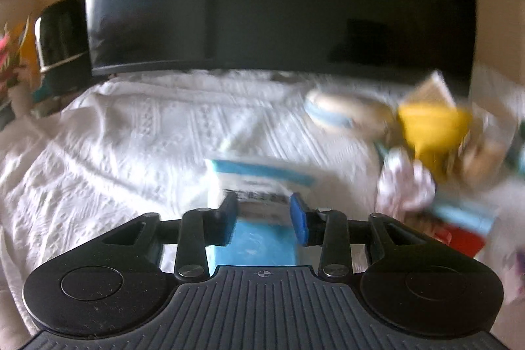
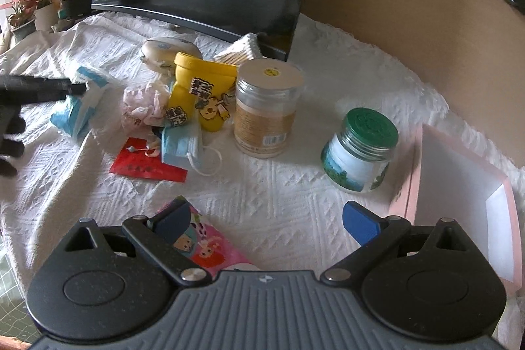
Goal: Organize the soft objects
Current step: 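Reach the left gripper to the blue wet-cotton pack and grasp it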
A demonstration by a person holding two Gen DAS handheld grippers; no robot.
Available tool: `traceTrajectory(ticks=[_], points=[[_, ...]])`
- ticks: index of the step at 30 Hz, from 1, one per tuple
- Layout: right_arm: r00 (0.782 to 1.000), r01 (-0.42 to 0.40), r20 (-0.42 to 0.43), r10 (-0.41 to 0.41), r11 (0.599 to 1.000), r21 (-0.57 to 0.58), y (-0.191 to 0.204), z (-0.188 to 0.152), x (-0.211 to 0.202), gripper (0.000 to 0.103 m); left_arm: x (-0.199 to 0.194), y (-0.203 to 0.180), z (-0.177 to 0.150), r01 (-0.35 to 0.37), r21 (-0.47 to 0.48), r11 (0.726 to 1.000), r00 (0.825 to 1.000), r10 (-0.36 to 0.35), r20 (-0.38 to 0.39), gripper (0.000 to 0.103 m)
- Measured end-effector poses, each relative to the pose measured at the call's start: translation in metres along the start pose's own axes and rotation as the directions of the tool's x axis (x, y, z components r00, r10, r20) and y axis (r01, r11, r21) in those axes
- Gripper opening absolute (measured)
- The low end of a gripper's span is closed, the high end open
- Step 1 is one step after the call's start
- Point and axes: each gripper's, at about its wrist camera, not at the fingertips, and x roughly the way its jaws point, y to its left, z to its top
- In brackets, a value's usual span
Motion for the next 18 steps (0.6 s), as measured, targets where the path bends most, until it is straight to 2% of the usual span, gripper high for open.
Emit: traceTrajectory(ticks=[2, 3, 4, 7, 9, 10, 12, 15, 18], points=[[1.000, 0.005, -0.005, -0.005, 1.000, 0.011, -0.005, -0.001, 0.001, 0.099, 0.003, -0.007, -0.002, 0.014, 0.026, 1.000, 1.000, -0.014, 0.000, 0.063], [1.000, 0.005, -0.007, -0.004, 1.000, 0.017, -0.007, -0.001, 0.002, 0.099, 0.004, -0.007, -0.001, 0.037, 0.029, 0.999, 0.999, -0.037, -0.008, 0.076], [1.000, 0.002, -0.009, -0.002, 1.000, 0.022, -0.009, -0.002, 0.003, 0.099, 0.005, -0.007, -0.001, 0.067, 0.037, 0.997, 0.998, -0.066, -0.012, 0.085], [1.000, -0.010, -0.008, 0.010, 1.000, 0.023, -0.011, -0.002, 0.004, 0.099, 0.000, -0.003, 0.003, 0.106, 0.031, 0.994, 0.994, -0.106, -0.006, 0.083], [1.000, -0.027, -0.006, 0.027, 1.000, 0.015, -0.010, -0.002, 0.004, 0.099, -0.008, 0.005, 0.006, 0.076, 0.002, 0.997, 0.997, -0.076, 0.029, 0.081], [0.999, -0.044, -0.008, 0.044, 0.999, 0.009, -0.010, -0.002, 0.004, 0.099, -0.008, 0.010, 0.007, 0.038, 0.019, 0.999, 0.999, -0.037, -0.015, 0.081], [0.995, -0.101, -0.024, 0.100, 0.995, -0.014, -0.008, -0.002, 0.005, 0.099, -0.003, 0.019, 0.008, 0.028, -0.006, 1.000, 0.998, -0.028, -0.050, 0.081], [0.980, -0.195, -0.064, 0.191, 0.978, -0.075, 0.000, -0.003, 0.008, 0.099, 0.015, 0.030, 0.008, 0.050, -0.064, 0.997, 0.990, -0.057, -0.127, 0.081], [0.975, -0.214, -0.090, 0.203, 0.968, -0.131, 0.011, -0.002, 0.014, 0.099, 0.025, 0.033, 0.007, 0.078, -0.134, 0.988, 0.985, -0.097, -0.145, 0.081]])
